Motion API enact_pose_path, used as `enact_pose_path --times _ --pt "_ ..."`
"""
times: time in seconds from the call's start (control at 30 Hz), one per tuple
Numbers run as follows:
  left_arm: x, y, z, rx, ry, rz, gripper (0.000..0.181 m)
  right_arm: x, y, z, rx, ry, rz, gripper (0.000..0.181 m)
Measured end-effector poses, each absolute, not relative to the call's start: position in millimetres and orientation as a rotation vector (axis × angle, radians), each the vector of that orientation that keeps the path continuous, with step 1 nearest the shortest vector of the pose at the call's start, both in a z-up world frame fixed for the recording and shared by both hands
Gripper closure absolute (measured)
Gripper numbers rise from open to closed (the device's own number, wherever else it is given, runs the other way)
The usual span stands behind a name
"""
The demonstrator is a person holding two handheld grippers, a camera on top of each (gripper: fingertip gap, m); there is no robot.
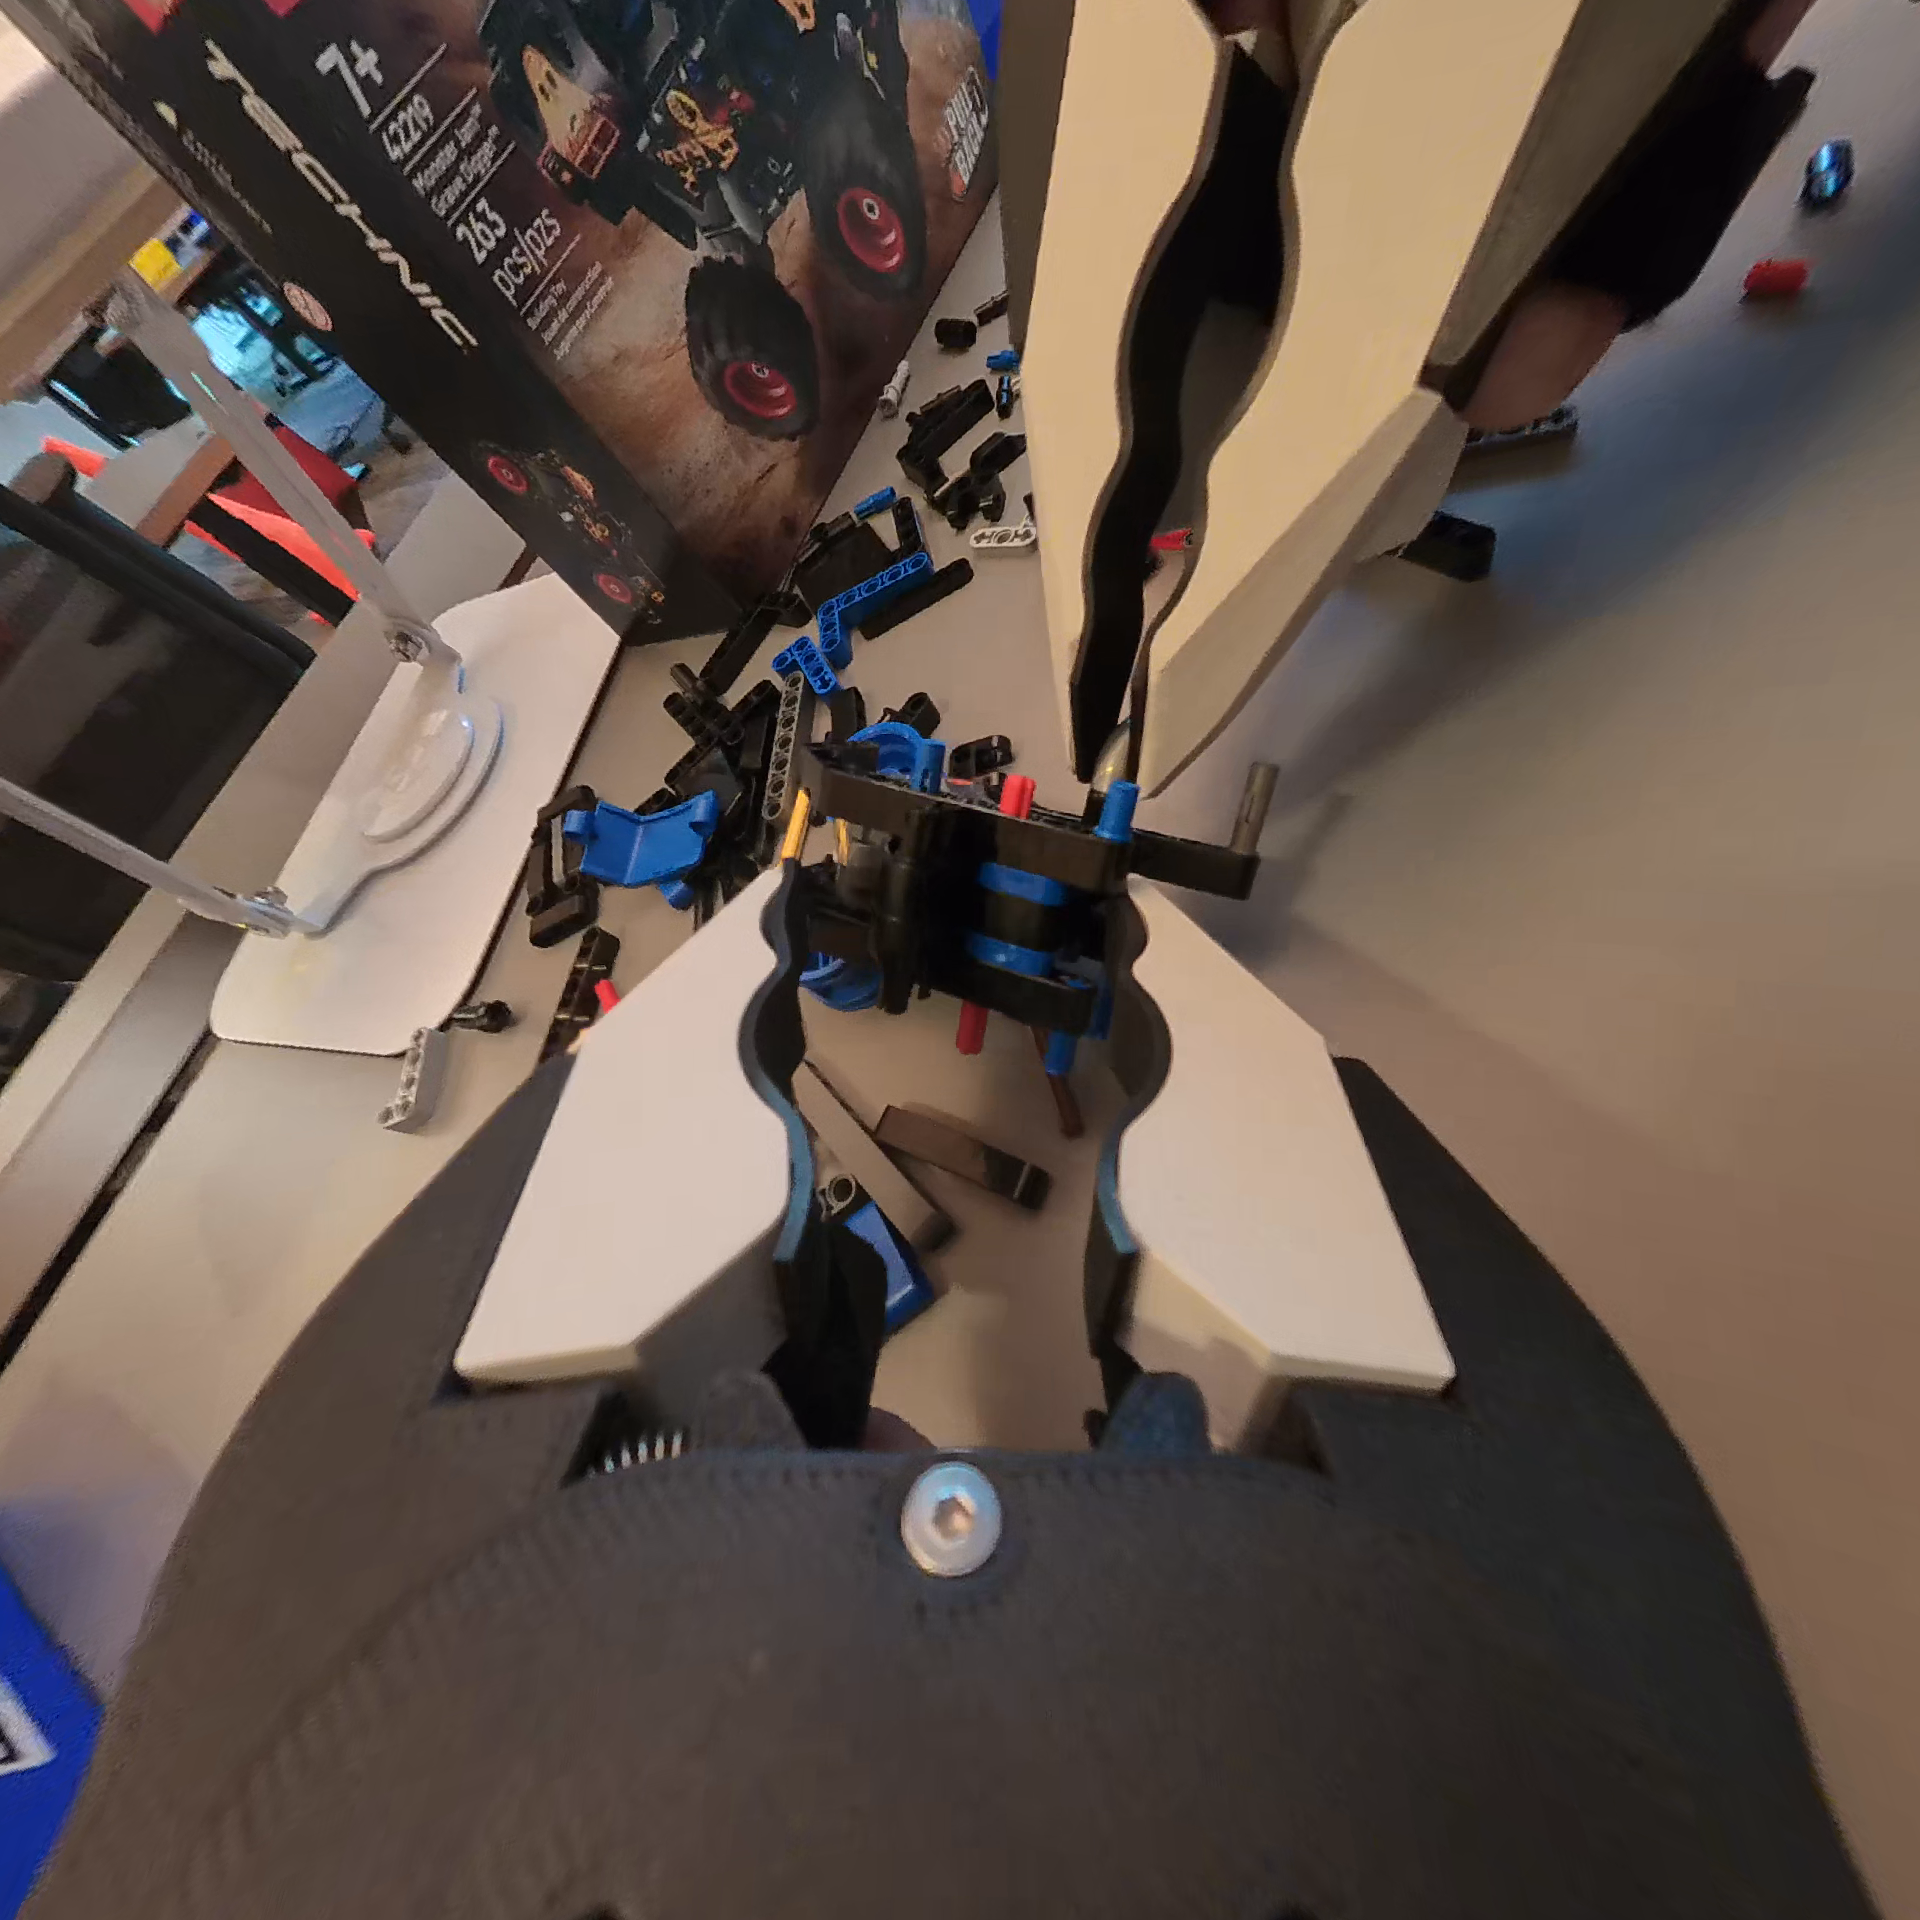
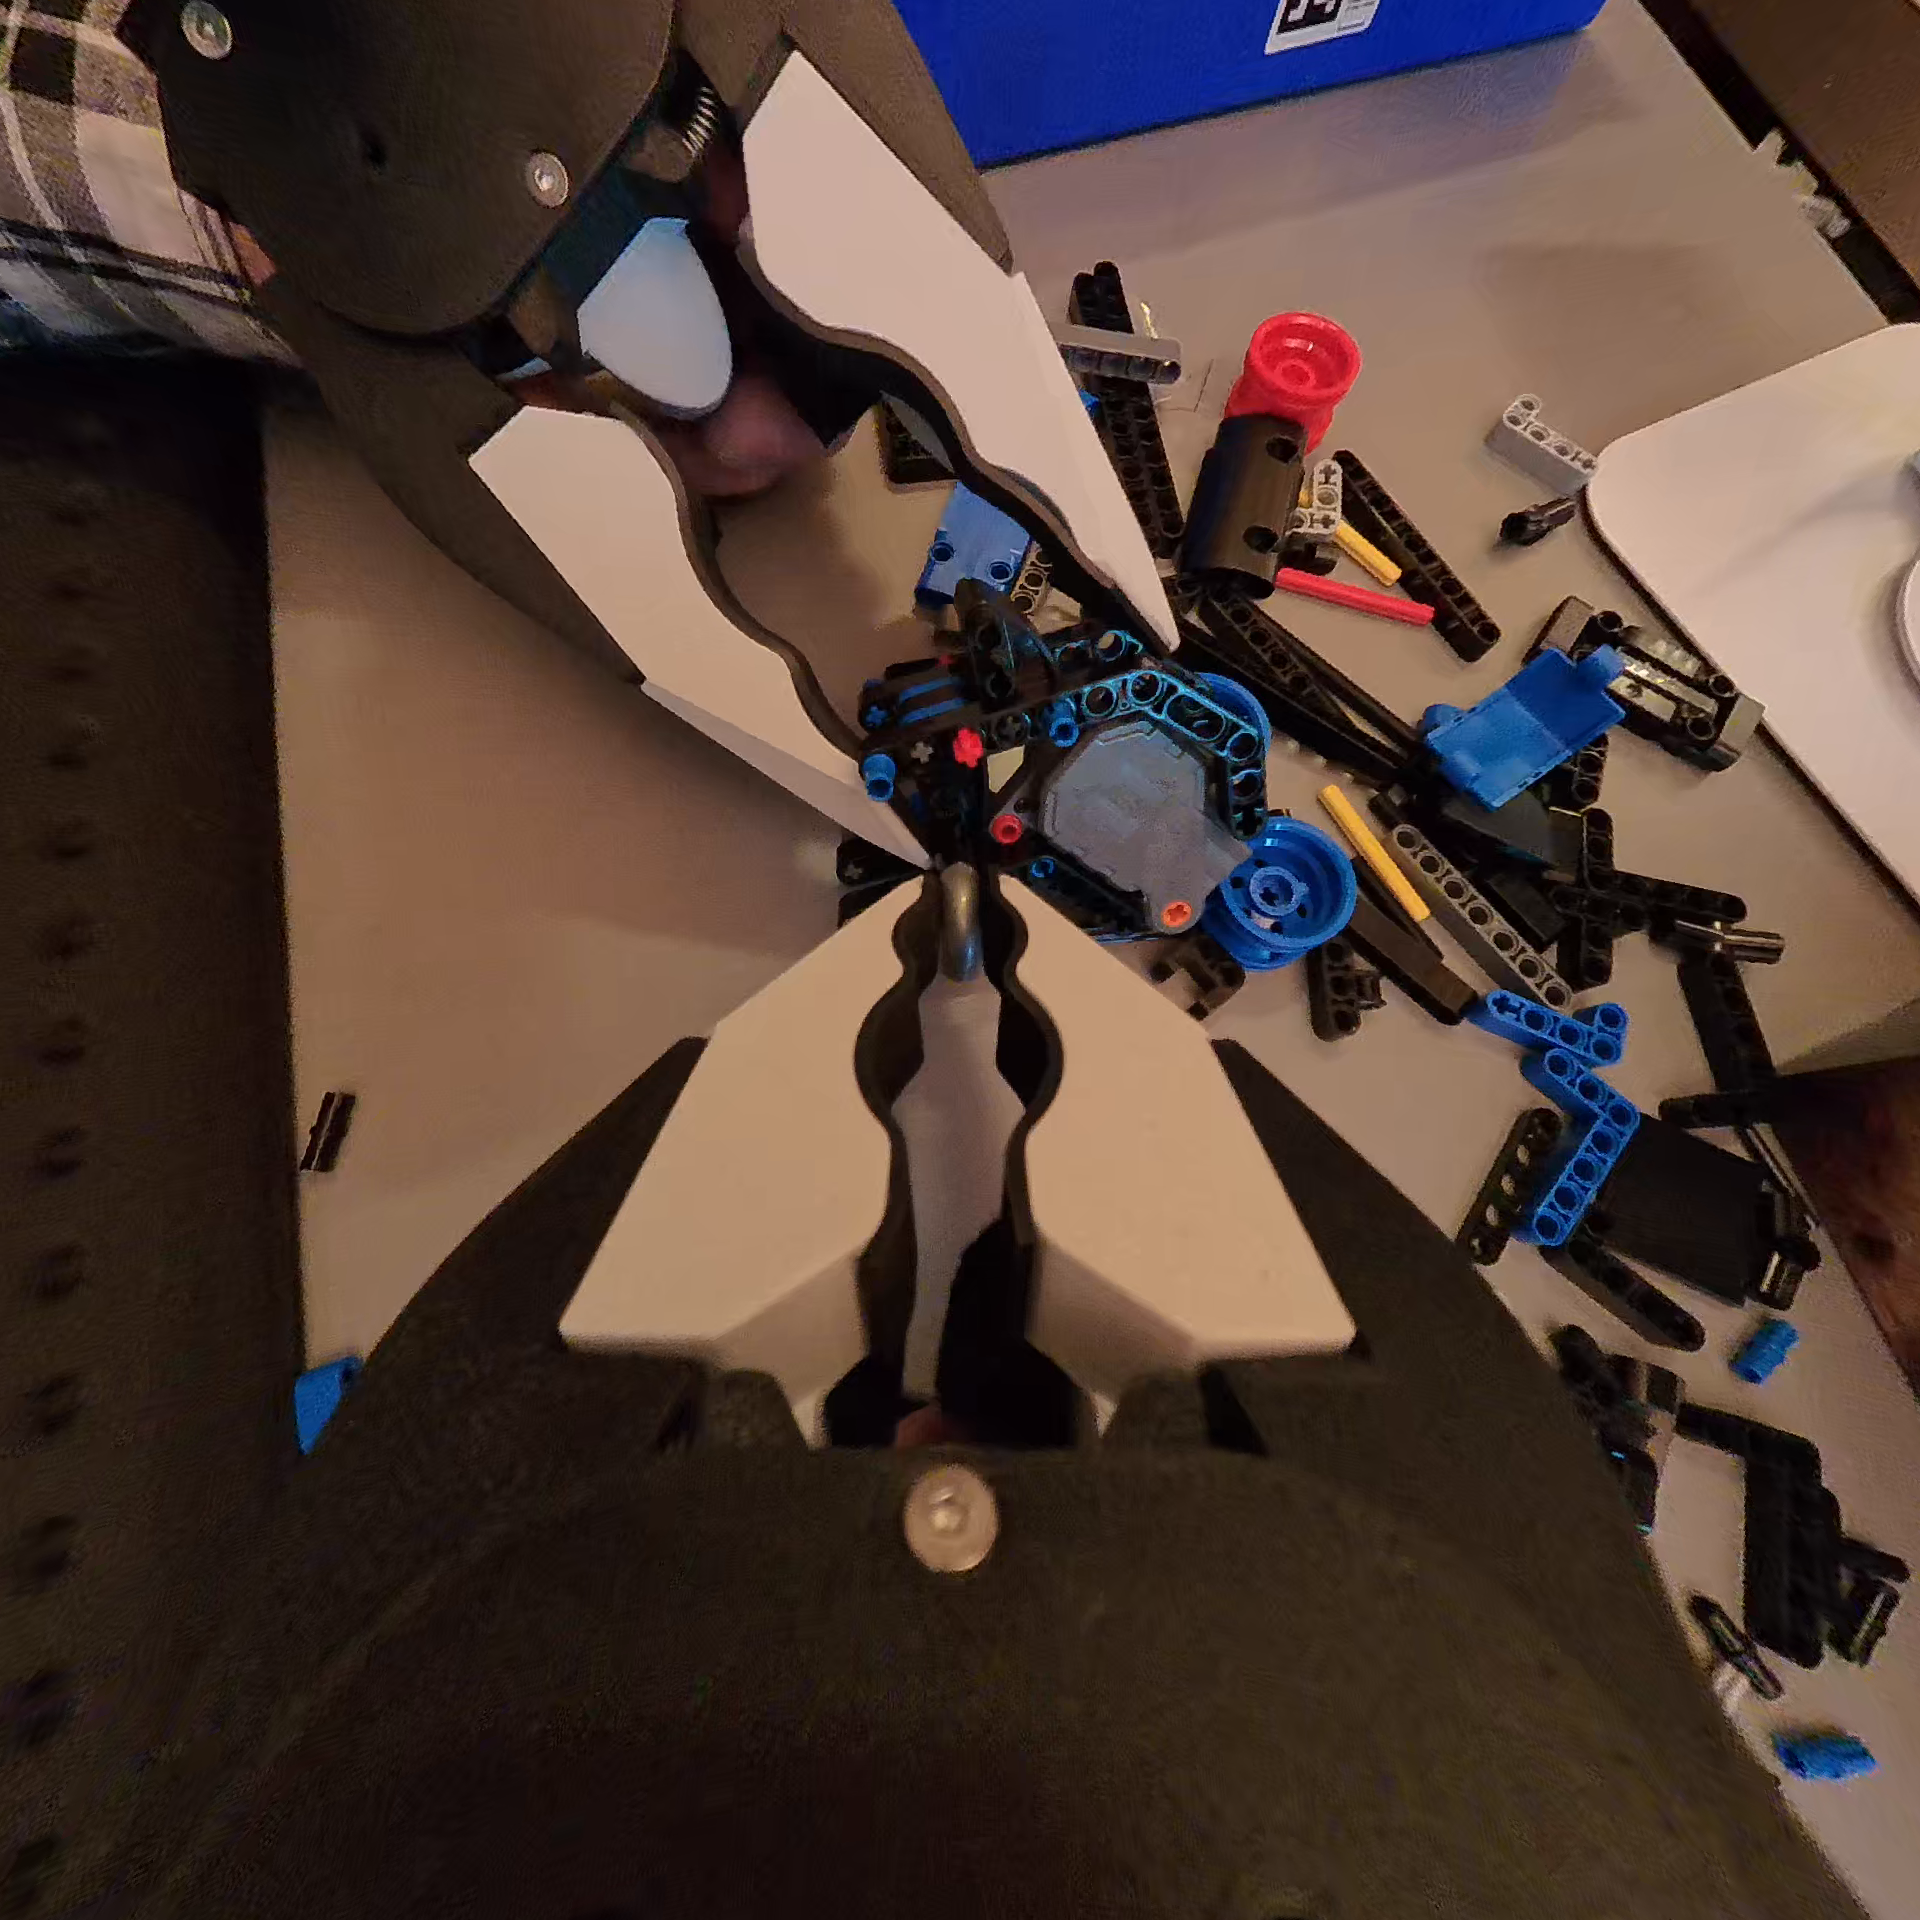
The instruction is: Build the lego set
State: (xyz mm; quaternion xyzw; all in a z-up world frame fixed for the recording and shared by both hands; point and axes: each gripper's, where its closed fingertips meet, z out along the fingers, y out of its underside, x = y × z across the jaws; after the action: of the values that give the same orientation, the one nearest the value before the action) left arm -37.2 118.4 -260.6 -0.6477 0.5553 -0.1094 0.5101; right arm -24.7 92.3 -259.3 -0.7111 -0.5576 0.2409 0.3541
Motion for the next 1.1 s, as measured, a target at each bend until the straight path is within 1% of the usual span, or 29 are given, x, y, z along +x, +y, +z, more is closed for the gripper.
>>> enact_pose_path --times 0.23,0.4,0.57,0.73,0.83,0.9,1.1 --pt "-38.1 109.2 -255.8 -1.52 1.398 -0.258 0.123 -18.3 84.4 -264.2 -1.848 -1.433 0.72 0.176" --pt "-34.3 97.8 -255.6 -1.497 1.449 -0.307 0.129 -9.2 81.9 -273.0 -1.893 -1.467 0.707 0.176" --pt "-35.1 92.4 -264.9 -1.533 1.499 -0.335 0.128 -1.3 81.2 -280.6 -1.917 -1.518 0.649 0.175" --pt "-39.4 87.2 -277.0 -1.61 1.536 -0.401 0.128 4.4 81.8 -278.5 -1.913 -1.527 0.641 0.168" --pt "-38.8 83.1 -284.4 -1.626 1.58 -0.399 0.129 4.4 81.2 -277.8 -1.902 -1.524 0.648 0.17" --pt "-37.6 81.1 -287.0 -1.634 1.594 -0.406 0.132 4.7 81.4 -279.5 -1.897 -1.537 0.632 0.176" --pt "-40.0 78.5 -287.9 -1.644 1.606 -0.439 0.133 10.2 82.7 -278.3 -1.908 -1.53 0.636 0.175"
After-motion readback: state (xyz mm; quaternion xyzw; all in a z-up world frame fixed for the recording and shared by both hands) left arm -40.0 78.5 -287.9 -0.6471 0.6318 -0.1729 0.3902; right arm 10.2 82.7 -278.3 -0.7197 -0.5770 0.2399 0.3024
